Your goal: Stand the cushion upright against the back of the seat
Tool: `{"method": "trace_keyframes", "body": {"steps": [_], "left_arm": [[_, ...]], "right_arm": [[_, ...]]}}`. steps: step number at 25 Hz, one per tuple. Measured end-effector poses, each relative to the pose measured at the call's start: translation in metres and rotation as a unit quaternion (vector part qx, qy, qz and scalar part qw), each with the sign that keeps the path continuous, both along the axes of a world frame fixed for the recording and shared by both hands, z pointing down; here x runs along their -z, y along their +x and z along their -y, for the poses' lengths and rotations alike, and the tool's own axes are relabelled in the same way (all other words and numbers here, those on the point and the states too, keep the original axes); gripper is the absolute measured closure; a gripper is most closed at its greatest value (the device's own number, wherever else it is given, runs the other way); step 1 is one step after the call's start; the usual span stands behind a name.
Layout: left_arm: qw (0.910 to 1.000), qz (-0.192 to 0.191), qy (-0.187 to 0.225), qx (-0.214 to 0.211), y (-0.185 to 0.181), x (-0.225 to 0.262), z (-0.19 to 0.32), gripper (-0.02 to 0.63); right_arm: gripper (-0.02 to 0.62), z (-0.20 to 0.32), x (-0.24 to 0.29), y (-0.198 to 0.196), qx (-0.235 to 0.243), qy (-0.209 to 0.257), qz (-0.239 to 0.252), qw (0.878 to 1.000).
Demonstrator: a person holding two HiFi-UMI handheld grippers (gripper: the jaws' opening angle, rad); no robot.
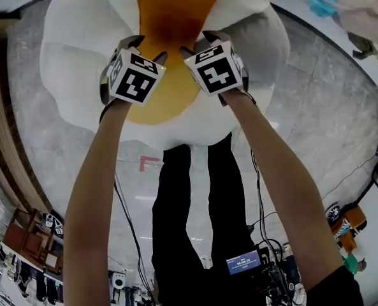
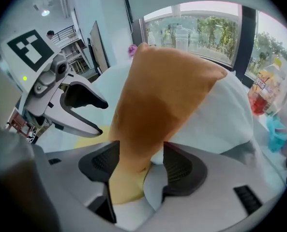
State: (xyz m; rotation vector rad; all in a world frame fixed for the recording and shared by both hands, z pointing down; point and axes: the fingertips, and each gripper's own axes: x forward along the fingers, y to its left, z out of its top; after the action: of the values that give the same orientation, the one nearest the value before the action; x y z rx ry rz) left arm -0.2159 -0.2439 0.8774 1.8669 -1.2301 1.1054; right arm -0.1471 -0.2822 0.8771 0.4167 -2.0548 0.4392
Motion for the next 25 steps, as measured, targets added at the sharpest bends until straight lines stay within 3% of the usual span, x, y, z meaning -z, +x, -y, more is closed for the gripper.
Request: {"method": "trace_keyframes", "body": {"steps": [14,25], "left_arm": [[0.9996,-0.026,0.008,0.001,0.011,0.032,-0.038,0.355],[0.9993,-0.03,-0.008,0.019,0.016,0.08,-0.114,0.428]], "right_arm": [[0.299,-0.023,0.014,0.016,0.052,0.009,-0.021,0.998],[0.311,-0.071,0.063,0.026,0.093,0.001,-0.038,0.995]]}}
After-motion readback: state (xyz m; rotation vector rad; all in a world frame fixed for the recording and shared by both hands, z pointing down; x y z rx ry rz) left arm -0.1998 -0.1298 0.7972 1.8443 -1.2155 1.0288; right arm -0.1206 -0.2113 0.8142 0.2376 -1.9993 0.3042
